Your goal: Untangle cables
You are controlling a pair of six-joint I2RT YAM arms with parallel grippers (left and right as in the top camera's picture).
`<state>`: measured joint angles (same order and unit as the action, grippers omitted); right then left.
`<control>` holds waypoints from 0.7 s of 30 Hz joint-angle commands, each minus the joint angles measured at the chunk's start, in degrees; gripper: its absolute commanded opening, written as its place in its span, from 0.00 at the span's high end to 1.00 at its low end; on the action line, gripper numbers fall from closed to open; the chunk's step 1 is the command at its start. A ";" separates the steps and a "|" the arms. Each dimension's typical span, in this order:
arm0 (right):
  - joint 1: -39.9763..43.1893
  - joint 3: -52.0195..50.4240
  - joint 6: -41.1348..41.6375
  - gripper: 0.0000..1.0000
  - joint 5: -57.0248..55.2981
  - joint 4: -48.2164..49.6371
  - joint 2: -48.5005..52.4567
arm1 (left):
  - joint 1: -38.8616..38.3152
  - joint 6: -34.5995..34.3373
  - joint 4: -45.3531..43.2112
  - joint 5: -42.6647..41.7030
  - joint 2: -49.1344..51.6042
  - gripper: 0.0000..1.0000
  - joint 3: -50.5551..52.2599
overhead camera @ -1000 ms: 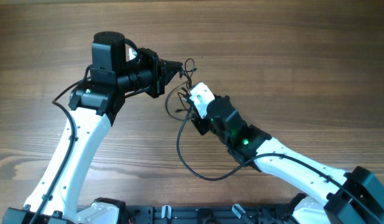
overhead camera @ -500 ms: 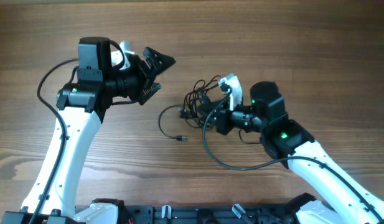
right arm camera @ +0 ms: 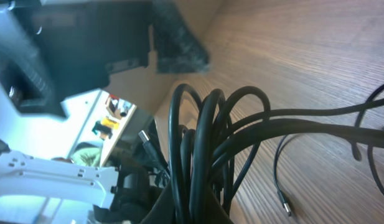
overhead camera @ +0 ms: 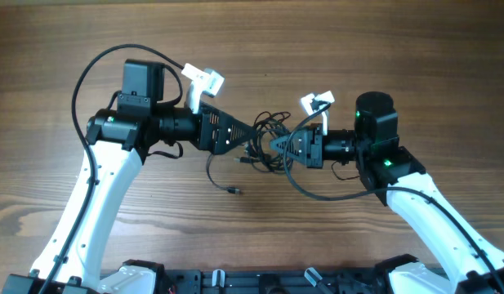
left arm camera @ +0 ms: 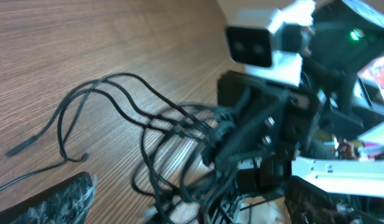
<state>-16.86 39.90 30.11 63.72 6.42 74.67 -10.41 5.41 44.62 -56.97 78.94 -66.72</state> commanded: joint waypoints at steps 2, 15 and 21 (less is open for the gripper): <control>0.07 0.92 2.69 0.96 3.93 1.99 2.27 | -3.19 6.40 0.04 -1.03 -0.39 0.01 -0.13; 0.07 0.92 3.15 0.95 14.75 6.86 2.38 | -4.76 6.38 -0.22 1.84 7.17 0.38 0.09; 0.07 0.92 4.59 0.95 14.78 6.86 2.38 | -6.60 6.40 -0.24 1.70 8.24 0.47 0.09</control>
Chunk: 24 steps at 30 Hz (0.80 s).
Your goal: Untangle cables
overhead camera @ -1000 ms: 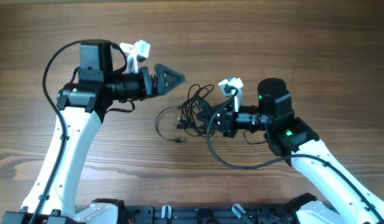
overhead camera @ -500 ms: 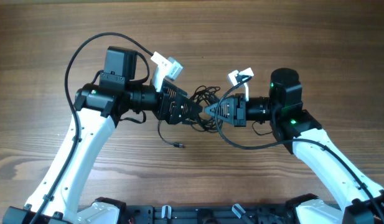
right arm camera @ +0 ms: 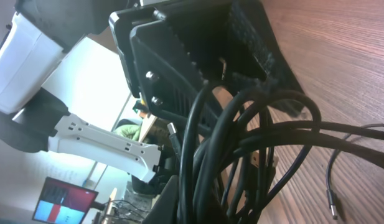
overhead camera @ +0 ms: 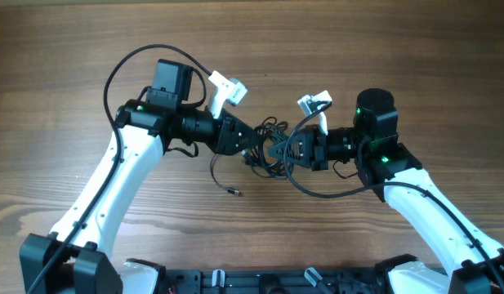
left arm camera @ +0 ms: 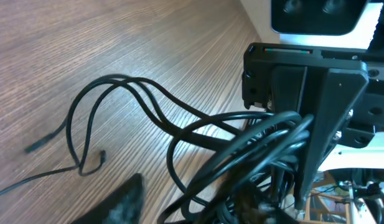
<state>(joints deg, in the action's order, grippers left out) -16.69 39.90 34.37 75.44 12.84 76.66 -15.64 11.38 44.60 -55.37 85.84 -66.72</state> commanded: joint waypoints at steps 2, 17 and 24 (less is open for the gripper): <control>-0.11 0.92 0.61 0.95 3.06 0.42 0.39 | -2.38 0.44 -0.55 0.11 1.36 0.34 0.09; -0.11 0.92 12.35 0.93 6.38 9.35 0.39 | -3.39 0.44 -3.72 1.22 1.49 0.51 1.25; -0.11 0.92 15.26 0.90 7.39 12.37 0.39 | -3.37 0.39 -5.64 2.08 1.73 0.90 2.64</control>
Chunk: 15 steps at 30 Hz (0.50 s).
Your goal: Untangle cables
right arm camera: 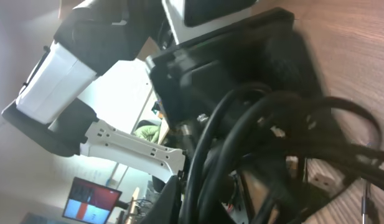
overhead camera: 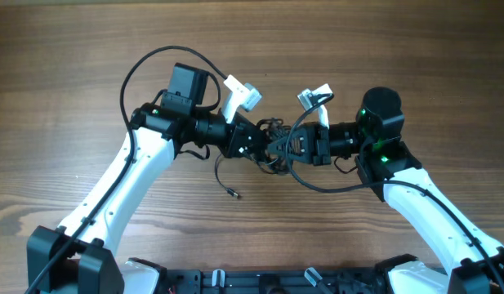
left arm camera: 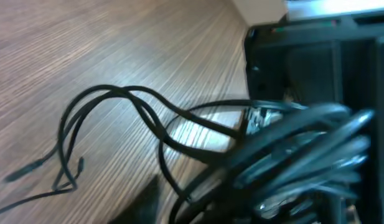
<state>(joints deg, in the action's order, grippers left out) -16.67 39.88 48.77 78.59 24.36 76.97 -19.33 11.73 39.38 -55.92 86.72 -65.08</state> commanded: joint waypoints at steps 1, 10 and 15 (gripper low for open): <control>-0.13 0.94 0.79 0.88 4.22 0.87 0.09 | 0.33 0.04 -0.42 2.60 0.85 0.96 1.01; -0.13 0.90 -4.02 0.46 2.16 -0.13 0.09 | 1.97 -5.99 -0.37 11.85 0.83 0.96 1.01; -0.13 0.90 -7.26 0.00 -10.40 -4.22 0.09 | 9.03 -21.46 -0.70 18.32 0.83 0.96 1.01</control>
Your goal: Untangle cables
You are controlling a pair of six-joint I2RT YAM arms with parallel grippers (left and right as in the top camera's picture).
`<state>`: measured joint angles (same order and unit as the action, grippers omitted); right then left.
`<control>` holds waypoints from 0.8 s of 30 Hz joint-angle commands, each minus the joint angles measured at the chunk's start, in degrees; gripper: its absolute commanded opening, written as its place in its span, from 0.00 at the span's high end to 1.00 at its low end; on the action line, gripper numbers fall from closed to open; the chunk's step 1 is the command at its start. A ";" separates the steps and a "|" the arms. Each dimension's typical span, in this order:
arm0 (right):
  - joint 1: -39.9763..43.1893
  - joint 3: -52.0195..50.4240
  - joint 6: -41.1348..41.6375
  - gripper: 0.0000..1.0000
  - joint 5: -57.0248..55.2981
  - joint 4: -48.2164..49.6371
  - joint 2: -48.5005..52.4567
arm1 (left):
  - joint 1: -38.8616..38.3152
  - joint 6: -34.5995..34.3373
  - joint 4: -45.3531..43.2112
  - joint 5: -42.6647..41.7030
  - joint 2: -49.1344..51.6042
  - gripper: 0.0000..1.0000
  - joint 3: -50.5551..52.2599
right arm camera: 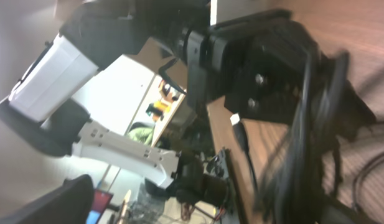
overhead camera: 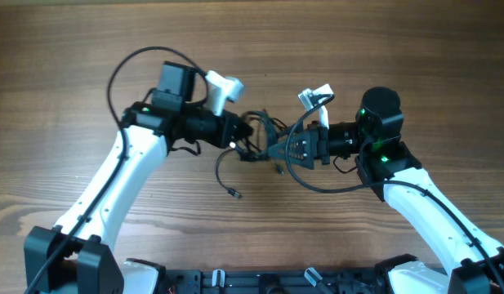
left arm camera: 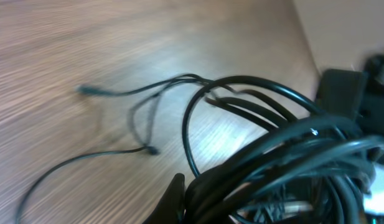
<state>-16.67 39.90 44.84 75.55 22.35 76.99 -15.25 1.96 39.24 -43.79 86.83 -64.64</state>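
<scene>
A black cable tangle (overhead camera: 260, 132) hangs stretched between my two grippers over the wooden table (overhead camera: 88, 204). My left gripper (overhead camera: 241, 137) is shut on its left side; in the left wrist view one finger (left arm camera: 172, 199) presses against the thick cable bundle (left arm camera: 272, 162). At the tangle's right side, my right gripper (overhead camera: 278, 152) is shut on blurred cable strands (right arm camera: 302, 146) that run up from its jaws. One thin loop trails down to a loose plug end (overhead camera: 233, 193) on the table.
The left gripper's black body (right arm camera: 266, 68) fills the right wrist view just beyond the strands. A thin loose cable (left arm camera: 139, 118) lies on the wood beyond the bundle. The right arm's own cable (overhead camera: 317, 186) loops under its wrist.
My left gripper has drawn back to the left, away from the right gripper, with cables held in it. The tangle is now pulled out between them. The right gripper has barely moved.
My right gripper held the tangle while the left stood a little to its left. The left gripper was then closer, then pressed into the tangle against the right gripper. Now it is further left, shut on part of the bundle.
</scene>
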 commanded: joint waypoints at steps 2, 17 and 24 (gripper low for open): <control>-0.59 0.87 -3.28 0.00 -16.20 -7.08 0.07 | 7.85 -19.85 -0.74 6.19 0.72 0.96 0.57; -18.53 0.87 3.50 0.02 -59.08 -13.20 3.91 | 10.82 -49.40 -0.48 5.35 0.72 0.96 0.57; -18.51 0.87 7.87 0.01 -48.70 -3.78 7.30 | 9.42 -52.59 0.61 4.39 0.72 0.96 0.57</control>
<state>-34.98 40.10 51.37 19.29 13.34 83.81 -4.73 -48.64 39.86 -40.14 87.18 -64.42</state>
